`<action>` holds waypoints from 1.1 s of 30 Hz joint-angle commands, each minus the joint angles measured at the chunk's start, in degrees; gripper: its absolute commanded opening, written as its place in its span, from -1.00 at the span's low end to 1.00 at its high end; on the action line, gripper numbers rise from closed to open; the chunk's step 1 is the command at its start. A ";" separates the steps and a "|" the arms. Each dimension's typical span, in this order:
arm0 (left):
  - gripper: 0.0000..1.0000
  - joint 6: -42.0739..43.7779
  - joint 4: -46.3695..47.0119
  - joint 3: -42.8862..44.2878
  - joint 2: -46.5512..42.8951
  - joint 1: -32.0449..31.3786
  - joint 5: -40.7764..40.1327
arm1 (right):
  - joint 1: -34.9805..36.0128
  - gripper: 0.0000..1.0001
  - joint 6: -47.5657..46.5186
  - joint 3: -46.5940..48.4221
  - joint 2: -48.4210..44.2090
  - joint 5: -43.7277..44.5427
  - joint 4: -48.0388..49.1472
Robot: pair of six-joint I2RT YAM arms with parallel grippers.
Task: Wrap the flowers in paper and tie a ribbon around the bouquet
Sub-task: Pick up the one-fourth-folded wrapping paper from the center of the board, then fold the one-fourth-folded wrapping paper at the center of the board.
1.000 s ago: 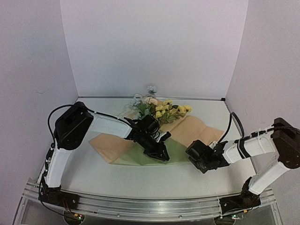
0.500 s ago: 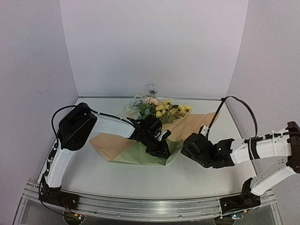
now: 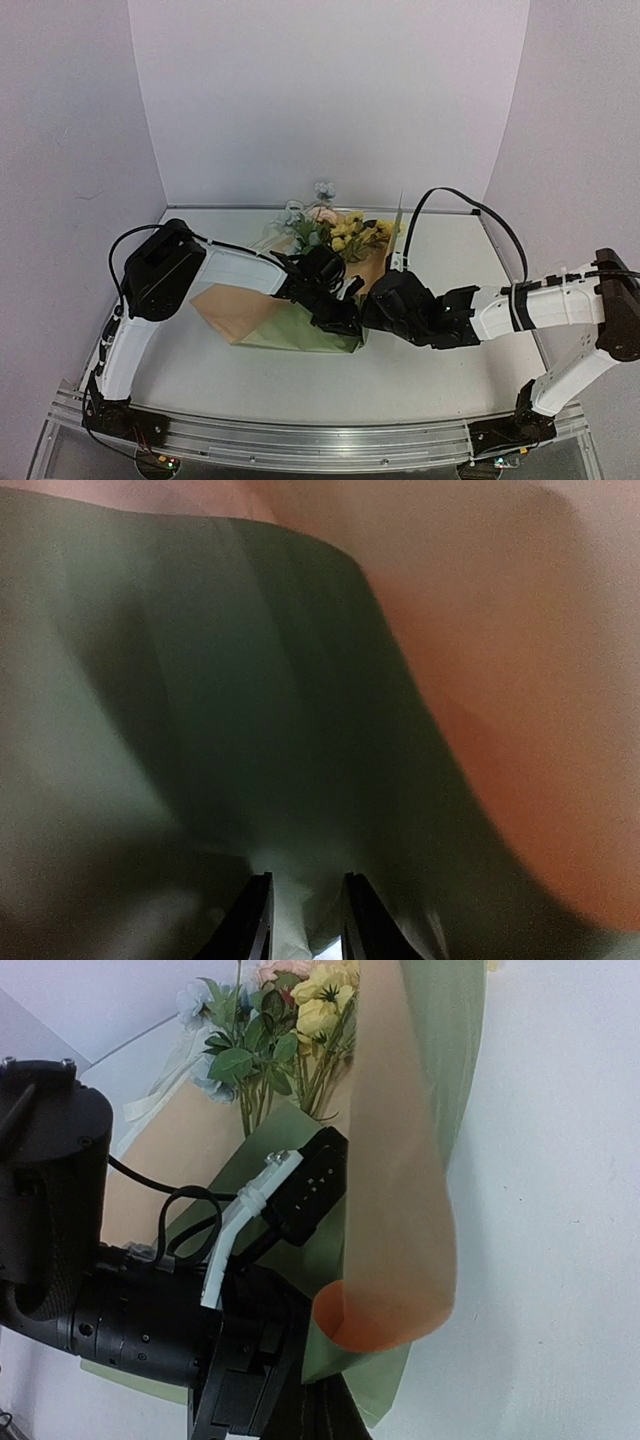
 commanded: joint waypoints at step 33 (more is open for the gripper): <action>-0.49 4.75 -5.13 -4.26 -4.59 1.42 -9.68 | -3.16 -1.00 -5.70 13.06 2.85 -5.55 -14.15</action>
